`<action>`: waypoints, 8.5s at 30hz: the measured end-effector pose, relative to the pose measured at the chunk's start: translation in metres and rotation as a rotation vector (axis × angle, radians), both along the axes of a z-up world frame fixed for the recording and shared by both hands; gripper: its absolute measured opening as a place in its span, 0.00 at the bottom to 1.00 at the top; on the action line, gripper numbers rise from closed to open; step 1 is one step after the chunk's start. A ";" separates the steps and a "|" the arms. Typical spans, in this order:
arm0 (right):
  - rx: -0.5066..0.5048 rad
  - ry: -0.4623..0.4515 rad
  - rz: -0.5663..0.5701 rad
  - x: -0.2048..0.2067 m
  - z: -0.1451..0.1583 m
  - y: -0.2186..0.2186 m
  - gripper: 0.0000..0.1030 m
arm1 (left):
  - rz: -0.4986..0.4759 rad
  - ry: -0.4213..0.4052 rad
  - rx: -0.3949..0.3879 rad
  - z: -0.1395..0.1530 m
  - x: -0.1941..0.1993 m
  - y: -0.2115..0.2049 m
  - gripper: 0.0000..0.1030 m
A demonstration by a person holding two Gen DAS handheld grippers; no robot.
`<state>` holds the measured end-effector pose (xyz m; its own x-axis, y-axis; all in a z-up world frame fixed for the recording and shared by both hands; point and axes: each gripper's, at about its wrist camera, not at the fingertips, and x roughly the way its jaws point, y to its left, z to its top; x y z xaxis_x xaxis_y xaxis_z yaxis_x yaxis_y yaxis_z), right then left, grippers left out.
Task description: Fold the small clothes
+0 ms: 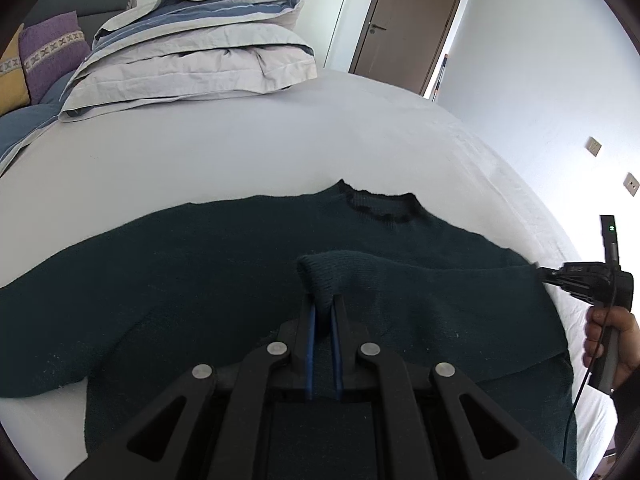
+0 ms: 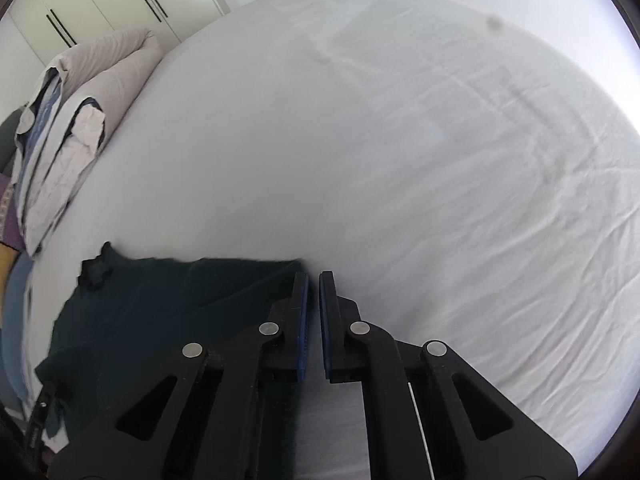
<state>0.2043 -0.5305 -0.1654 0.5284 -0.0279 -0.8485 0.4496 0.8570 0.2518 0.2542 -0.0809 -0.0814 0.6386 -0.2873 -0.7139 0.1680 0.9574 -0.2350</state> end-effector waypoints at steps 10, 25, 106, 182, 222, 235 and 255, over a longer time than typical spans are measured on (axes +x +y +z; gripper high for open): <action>-0.151 -0.119 0.218 -0.103 0.028 0.076 0.58 | 0.001 0.089 -0.053 -0.021 0.003 0.014 0.08; -0.131 -0.031 0.228 -0.091 -0.005 0.068 0.06 | 0.003 0.135 -0.090 -0.006 0.007 0.023 0.08; -0.009 -0.406 0.282 -0.200 0.114 0.277 0.73 | 0.958 0.138 -0.719 -0.062 -0.138 0.446 0.09; 0.050 -0.097 0.299 -0.016 -0.022 0.193 0.06 | 0.242 0.110 -0.028 0.007 -0.011 0.176 0.65; 0.141 -0.141 0.286 -0.030 -0.024 0.190 0.37 | 0.120 0.035 0.108 0.010 -0.016 0.149 0.67; -0.041 -0.092 0.283 -0.039 -0.029 0.205 0.05 | 0.135 0.103 0.173 -0.035 -0.018 0.131 0.22; -0.024 -0.055 0.297 0.015 -0.025 0.197 0.05 | 0.162 0.090 0.103 -0.041 -0.024 0.139 0.25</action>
<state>0.2189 -0.3334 -0.1904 0.5619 0.1145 -0.8193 0.1650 0.9550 0.2466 0.2298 0.0577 -0.1227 0.6029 -0.1083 -0.7904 -0.0076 0.9899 -0.1414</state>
